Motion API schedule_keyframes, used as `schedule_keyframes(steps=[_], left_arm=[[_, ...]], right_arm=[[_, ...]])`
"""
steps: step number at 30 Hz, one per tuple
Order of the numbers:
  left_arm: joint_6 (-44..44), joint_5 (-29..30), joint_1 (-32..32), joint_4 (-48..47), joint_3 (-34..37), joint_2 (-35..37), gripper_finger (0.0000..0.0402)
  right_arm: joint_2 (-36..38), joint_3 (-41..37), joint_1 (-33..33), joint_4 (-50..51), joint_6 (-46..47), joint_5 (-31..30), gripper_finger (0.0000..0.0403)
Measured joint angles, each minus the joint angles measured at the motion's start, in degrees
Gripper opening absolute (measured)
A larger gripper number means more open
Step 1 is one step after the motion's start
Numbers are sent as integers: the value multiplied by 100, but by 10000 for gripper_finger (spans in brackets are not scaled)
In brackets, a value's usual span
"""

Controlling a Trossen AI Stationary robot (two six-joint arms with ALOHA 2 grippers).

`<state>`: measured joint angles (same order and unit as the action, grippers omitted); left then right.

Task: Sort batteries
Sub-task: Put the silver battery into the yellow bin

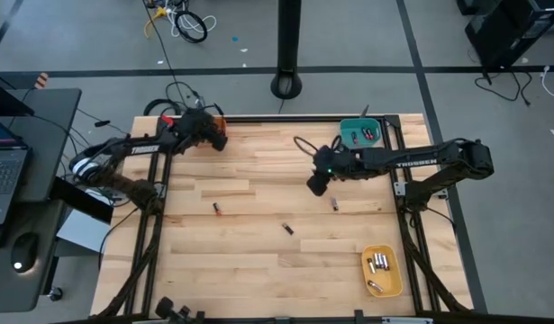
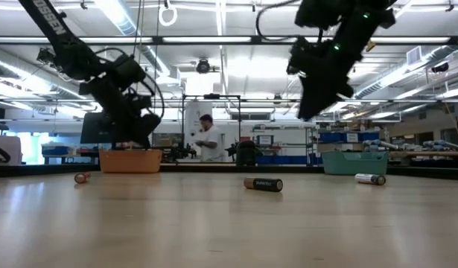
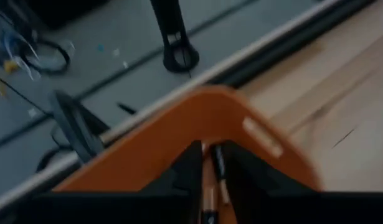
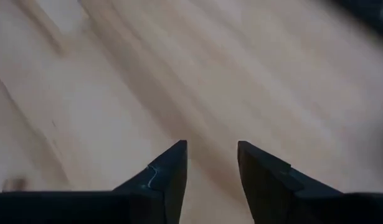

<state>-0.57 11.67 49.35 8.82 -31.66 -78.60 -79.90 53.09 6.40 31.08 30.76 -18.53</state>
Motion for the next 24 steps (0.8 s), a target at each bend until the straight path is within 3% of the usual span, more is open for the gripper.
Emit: schedule_keyframes(steps=[6,11,20,24], left_arm=[[-12,178,-776,598,5,473,10],[-92,183,-1435,1425,8,522,12],[-245,191,-2289,2335,38,520,14],[-261,75,-2463,3379,573,515,12]], right_arm=[[-8,-433,-519,968,1642,494,152],[-7,-732,-957,1000,2522,519,156],[-104,-1034,-1133,788,2978,316,158],[-230,-1118,-1143,524,2984,318,158]])
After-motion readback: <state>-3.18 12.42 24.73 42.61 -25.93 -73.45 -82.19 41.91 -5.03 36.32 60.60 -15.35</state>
